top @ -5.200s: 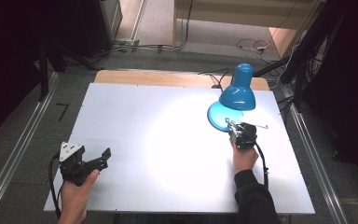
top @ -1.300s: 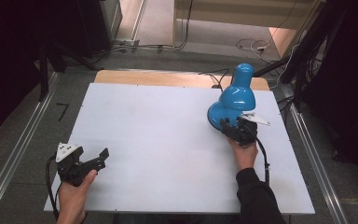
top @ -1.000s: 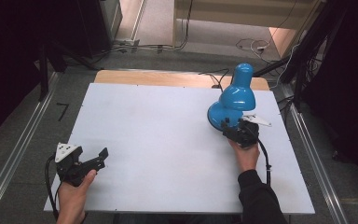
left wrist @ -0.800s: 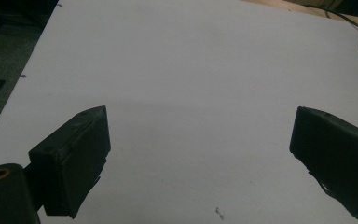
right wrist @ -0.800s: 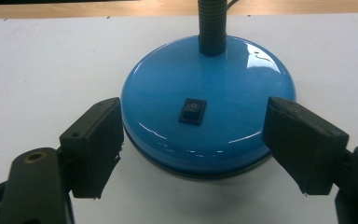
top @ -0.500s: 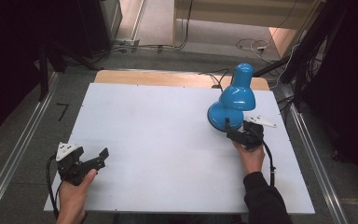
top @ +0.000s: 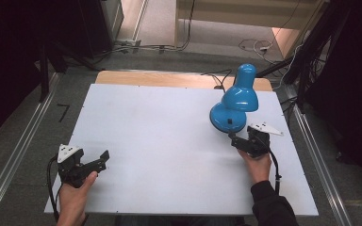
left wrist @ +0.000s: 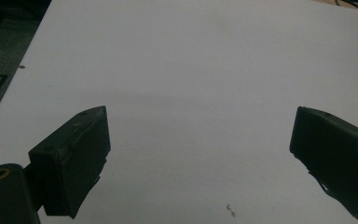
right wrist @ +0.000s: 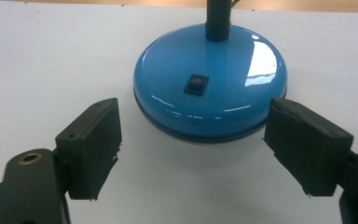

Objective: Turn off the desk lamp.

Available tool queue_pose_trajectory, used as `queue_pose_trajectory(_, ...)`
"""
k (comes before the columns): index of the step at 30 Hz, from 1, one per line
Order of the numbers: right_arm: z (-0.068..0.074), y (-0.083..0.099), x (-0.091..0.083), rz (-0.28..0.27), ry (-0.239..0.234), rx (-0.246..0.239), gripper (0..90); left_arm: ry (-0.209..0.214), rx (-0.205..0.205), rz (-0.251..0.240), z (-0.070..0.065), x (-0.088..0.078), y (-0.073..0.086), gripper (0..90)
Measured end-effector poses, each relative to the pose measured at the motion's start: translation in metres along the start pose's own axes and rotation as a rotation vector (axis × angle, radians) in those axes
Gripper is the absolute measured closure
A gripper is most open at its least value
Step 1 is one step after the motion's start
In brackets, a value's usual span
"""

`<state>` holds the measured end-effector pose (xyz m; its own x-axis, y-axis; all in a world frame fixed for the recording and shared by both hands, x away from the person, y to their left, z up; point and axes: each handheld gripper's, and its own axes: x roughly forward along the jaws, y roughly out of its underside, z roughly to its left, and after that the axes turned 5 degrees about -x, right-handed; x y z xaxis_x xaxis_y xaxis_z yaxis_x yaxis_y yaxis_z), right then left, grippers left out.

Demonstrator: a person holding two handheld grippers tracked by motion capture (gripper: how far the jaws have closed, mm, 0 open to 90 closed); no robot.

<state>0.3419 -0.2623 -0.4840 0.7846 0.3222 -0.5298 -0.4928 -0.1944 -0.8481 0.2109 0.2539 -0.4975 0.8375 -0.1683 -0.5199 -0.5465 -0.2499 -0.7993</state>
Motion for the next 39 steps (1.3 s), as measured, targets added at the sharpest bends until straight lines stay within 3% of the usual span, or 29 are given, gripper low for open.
queue_pose_trajectory(5, -0.003, 0.005, -0.002, -0.004, -0.021, 0.029, 16.4, -0.001, -0.001, 0.003, -0.001, 0.000, 0.000, 5.8)
queue_pose_trajectory(13, -0.006, 0.006, -0.010, -0.005, -0.016, 0.008, 15.8, 0.000, 0.016, 0.009, -0.002, 0.004, 0.000, 5.8)
queue_pose_trajectory(29, -0.021, 0.014, -0.030, -0.032, -0.030, 0.041, 15.3, -0.006, 0.031, 0.015, -0.004, 0.003, 0.002, 5.7)
queue_pose_trajectory(39, -0.025, 0.016, -0.038, -0.025, -0.033, 0.034, 15.3, -0.019, 0.041, 0.016, -0.007, 0.002, 0.004, 5.7)
